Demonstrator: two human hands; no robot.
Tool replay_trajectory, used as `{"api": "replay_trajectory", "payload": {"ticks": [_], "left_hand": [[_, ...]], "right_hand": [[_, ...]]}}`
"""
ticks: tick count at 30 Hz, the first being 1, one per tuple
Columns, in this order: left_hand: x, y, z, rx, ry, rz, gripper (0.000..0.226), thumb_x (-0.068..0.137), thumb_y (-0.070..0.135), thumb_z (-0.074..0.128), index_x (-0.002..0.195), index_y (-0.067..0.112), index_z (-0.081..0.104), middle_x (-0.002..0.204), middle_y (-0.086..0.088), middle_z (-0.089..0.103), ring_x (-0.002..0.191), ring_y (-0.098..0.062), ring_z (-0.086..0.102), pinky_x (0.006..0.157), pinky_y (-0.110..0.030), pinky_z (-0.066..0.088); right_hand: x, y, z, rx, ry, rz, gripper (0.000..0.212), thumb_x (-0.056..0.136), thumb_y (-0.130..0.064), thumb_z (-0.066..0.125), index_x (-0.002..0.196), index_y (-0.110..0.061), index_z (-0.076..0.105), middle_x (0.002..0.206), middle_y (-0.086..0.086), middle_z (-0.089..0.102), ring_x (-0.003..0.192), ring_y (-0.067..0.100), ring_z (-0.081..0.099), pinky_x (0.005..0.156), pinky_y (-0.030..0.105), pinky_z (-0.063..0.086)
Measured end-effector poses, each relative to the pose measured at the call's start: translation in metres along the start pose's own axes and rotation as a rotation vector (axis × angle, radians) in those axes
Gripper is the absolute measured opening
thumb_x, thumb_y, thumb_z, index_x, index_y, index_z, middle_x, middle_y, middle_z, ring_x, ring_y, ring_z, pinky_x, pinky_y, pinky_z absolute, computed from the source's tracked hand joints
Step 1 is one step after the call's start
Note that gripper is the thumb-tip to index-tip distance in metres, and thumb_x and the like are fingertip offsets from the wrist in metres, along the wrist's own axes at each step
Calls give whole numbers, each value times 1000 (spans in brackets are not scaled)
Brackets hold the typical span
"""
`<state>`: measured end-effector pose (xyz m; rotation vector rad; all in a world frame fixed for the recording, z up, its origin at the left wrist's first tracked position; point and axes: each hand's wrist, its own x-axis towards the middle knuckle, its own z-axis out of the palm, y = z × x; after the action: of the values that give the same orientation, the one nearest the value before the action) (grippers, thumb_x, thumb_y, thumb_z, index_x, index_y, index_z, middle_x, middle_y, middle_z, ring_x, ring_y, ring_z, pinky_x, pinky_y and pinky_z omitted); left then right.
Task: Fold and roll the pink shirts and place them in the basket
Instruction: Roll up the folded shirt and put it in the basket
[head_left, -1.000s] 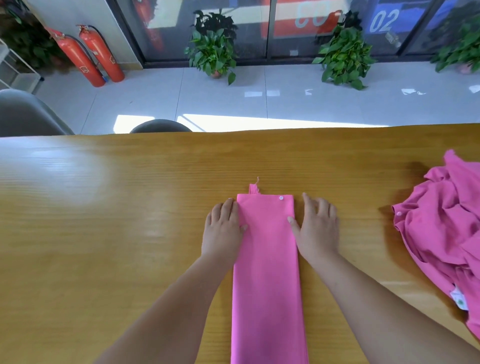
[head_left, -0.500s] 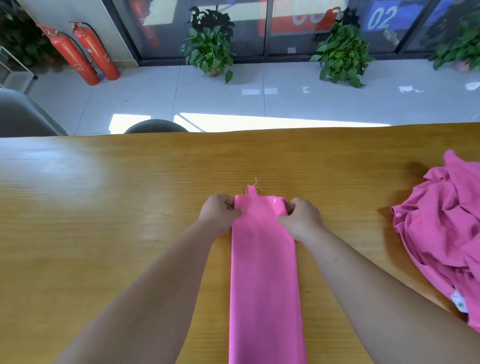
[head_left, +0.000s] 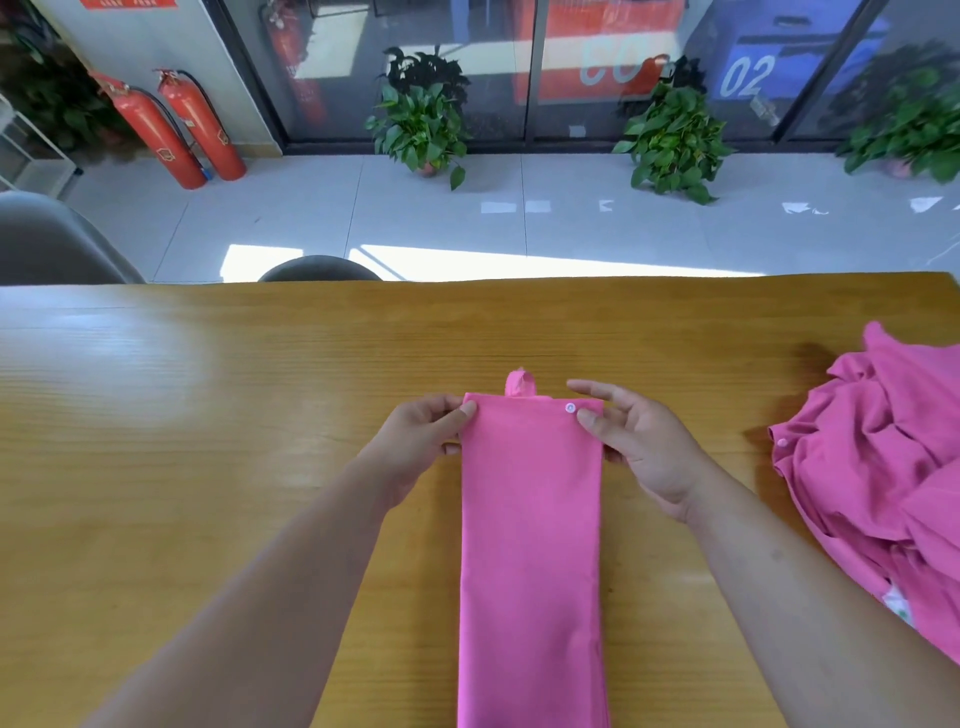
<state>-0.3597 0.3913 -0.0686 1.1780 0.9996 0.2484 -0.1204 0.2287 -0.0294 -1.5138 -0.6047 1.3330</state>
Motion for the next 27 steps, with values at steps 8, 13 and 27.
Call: {"api": "replay_trajectory", "payload": {"ticks": [8,13,27], "left_hand": [[-32,35,6,-152,-9,205,26,98,34,74,103,8,76,98,-8,71,91,-17,62,92,-37,55],[-29,38,11,136,127,224,24,102,33,71,92,12,75,80,1,70,75,-10,61,74,-32,52],[9,19,17,382,332,198,23,102,41,67,88,25,74,80,-3,74,69,-12,63,62,-32,50]], "right_hand": [[-20,-38,6,8,143,-219,46,88,-12,83,129,-27,70,93,5,79,90,17,73,92,34,61],[-8,-29,9,-389,263,-257,37,96,-24,79,126,-41,66,95,-5,81,89,17,76,94,47,60],[18,-8,13,-336,394,-231,30,91,-26,84,113,-34,65,86,-6,80,81,17,75,77,33,56]]}}
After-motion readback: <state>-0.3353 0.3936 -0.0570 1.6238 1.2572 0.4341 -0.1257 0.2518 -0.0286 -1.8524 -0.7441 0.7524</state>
